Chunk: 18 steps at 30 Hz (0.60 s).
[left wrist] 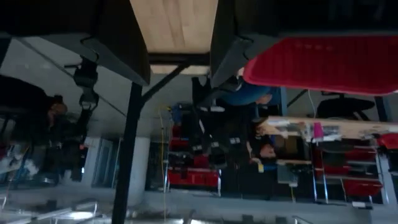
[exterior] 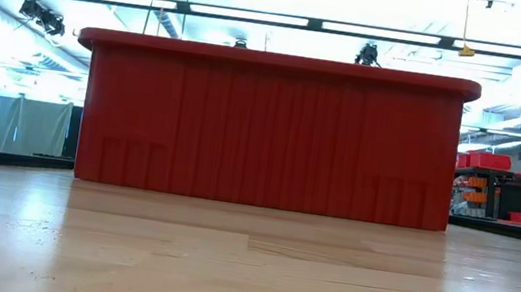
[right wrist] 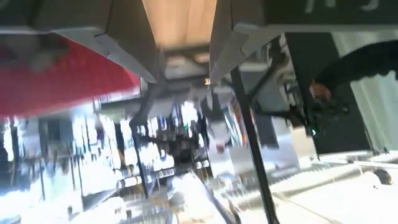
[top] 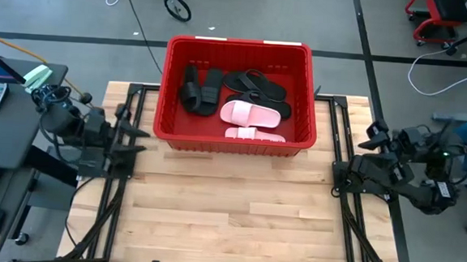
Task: Pick and place slides into bin
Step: Return to home position
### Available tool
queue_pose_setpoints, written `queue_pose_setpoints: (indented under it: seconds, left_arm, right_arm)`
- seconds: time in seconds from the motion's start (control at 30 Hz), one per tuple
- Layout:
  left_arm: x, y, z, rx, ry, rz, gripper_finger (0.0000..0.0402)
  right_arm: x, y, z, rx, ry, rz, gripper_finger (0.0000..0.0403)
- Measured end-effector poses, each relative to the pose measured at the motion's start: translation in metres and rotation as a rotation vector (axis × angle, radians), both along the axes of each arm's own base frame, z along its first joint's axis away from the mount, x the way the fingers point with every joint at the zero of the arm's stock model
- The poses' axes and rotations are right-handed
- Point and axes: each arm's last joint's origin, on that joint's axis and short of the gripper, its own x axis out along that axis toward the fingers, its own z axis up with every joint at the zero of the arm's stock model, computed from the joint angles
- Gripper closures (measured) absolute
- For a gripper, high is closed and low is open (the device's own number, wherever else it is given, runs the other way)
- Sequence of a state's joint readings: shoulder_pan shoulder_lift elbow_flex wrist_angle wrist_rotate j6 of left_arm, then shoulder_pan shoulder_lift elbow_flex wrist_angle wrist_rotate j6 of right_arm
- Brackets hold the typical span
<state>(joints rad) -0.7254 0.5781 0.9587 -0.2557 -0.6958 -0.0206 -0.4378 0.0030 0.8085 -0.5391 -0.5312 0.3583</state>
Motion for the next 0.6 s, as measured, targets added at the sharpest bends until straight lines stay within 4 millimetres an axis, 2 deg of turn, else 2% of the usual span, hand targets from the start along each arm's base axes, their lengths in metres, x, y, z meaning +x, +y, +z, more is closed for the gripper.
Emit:
queue_pose_setpoints:
  seconds: [0.1,0.17,0.23,0.43,0.6]
  left_arm:
    - [-0.001,0.002,-0.006,-0.013,-0.024,0.006,0.0230]
    - [0.006,-0.004,-0.022,0.001,-0.021,0.012,0.0230]
    - [0.013,-0.009,-0.040,-0.006,-0.046,0.020,0.0230]
    - [0.028,-0.020,-0.093,-0.087,-0.155,-0.009,0.0230]
    - [0.031,-0.024,-0.117,-0.081,-0.158,-0.080,0.0230]
  right_arm:
    - [0.002,0.000,0.005,-0.025,-0.012,0.030,0.0254]
    - [0.009,-0.003,0.002,-0.026,0.008,0.038,0.0254]
    - [0.019,-0.008,-0.008,0.006,0.067,0.029,0.0254]
    - [0.044,-0.019,-0.034,0.063,0.079,0.042,0.0254]
    - [0.061,-0.027,-0.050,0.031,0.019,0.063,0.0254]
